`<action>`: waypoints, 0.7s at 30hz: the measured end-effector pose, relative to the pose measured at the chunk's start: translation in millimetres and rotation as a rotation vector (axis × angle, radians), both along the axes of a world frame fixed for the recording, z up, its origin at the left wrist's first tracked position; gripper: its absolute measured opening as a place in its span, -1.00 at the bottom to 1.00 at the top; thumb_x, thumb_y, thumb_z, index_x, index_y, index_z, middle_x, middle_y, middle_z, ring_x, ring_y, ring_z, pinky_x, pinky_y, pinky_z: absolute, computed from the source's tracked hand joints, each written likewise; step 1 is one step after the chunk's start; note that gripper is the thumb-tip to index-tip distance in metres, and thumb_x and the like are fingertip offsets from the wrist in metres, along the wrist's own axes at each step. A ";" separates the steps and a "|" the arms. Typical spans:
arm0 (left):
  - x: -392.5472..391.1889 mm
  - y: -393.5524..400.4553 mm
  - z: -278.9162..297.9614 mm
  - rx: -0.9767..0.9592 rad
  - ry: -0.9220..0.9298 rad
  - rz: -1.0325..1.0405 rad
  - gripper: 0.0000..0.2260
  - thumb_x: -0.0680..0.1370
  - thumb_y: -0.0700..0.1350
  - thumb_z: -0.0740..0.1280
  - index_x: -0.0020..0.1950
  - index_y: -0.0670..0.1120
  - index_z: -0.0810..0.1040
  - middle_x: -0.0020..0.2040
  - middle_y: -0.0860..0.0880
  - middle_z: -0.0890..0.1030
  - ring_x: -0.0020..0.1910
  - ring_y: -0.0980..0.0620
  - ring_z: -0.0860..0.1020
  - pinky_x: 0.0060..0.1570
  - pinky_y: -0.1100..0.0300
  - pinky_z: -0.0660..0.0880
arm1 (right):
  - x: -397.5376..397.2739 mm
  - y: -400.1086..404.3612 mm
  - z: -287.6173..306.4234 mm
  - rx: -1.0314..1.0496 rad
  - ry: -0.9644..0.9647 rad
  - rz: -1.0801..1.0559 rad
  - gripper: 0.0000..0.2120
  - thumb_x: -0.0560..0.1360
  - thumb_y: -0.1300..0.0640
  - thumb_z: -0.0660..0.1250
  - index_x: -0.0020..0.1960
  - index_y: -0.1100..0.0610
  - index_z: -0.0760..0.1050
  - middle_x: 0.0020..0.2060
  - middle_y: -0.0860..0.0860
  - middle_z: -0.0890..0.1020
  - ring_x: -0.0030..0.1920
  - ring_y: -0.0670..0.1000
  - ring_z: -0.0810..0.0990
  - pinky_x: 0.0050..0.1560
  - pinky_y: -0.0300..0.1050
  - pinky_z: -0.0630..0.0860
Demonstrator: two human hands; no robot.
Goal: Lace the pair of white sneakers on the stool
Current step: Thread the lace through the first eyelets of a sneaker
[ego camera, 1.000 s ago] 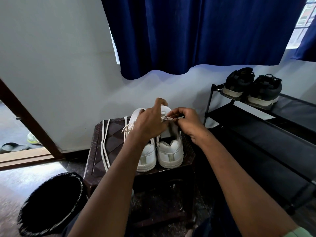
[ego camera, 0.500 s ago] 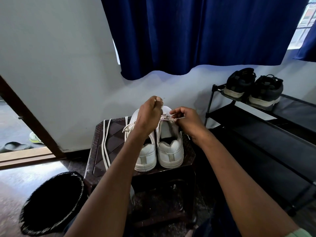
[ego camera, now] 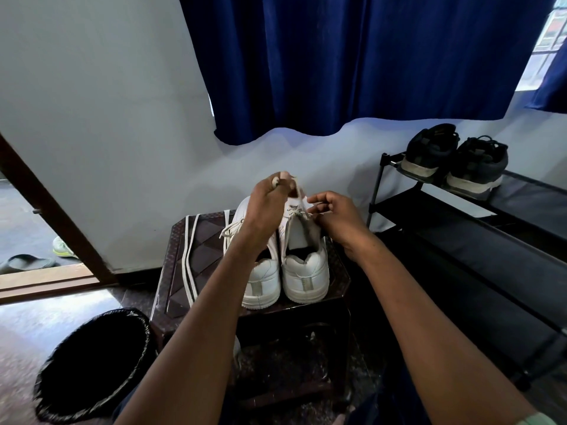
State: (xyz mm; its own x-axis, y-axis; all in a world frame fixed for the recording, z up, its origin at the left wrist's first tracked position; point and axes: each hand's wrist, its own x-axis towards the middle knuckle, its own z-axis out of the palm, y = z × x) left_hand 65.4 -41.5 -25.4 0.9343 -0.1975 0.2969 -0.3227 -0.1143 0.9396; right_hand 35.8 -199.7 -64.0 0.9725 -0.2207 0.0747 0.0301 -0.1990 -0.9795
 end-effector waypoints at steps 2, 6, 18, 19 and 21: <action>3.0 4.1 0.3 0.087 -0.004 0.041 -0.64 0.72 0.09 0.12 -0.19 -0.06 0.44 -0.33 0.02 0.49 -0.35 -0.02 0.47 -0.28 0.12 0.41 | 0.1 -0.5 -0.5 -0.015 0.002 -0.002 -0.63 0.43 0.42 0.28 0.10 0.09 0.64 -0.13 0.07 0.71 -0.11 0.01 0.64 -0.12 -0.08 0.53; 0.6 14.6 -8.1 0.708 -0.217 0.119 -0.64 0.57 0.22 0.37 0.15 -0.02 0.48 -0.06 -0.06 0.64 -0.11 -0.14 0.57 -0.12 0.00 0.52 | 0.3 0.3 -0.8 -0.007 0.002 -0.004 -0.65 0.48 0.45 0.28 0.08 0.10 0.65 -0.14 0.07 0.71 -0.12 -0.02 0.65 -0.10 -0.10 0.57; 6.4 37.1 2.3 0.663 -0.103 0.623 -0.68 0.57 0.08 0.34 0.30 0.05 0.51 0.27 -0.02 0.52 0.32 -0.12 0.42 0.29 -0.07 0.27 | -2.2 3.6 2.1 -0.377 -0.102 -0.050 -0.87 0.45 0.14 0.51 -0.03 -0.04 0.70 -0.16 -0.15 0.71 -0.22 -0.19 0.60 -0.15 -0.18 0.51; 5.8 37.8 2.0 0.703 -0.144 0.577 -0.64 0.54 0.14 0.39 0.30 0.06 0.51 0.27 -0.02 0.51 0.32 -0.11 0.41 0.27 -0.06 0.27 | -2.2 6.2 1.9 -0.416 -0.104 -0.055 -0.87 0.45 0.14 0.51 -0.01 -0.02 0.69 -0.14 -0.15 0.71 -0.18 -0.19 0.61 -0.11 -0.19 0.50; 3.8 33.1 1.6 0.706 -0.251 0.404 -0.66 0.48 0.18 0.46 0.19 0.10 0.57 0.13 0.05 0.57 0.16 0.00 0.51 0.19 0.01 0.32 | -2.9 11.1 2.8 -0.469 -0.108 -0.066 -0.84 0.44 0.17 0.49 0.01 0.02 0.69 -0.10 -0.12 0.72 -0.08 -0.10 0.65 -0.02 -0.14 0.55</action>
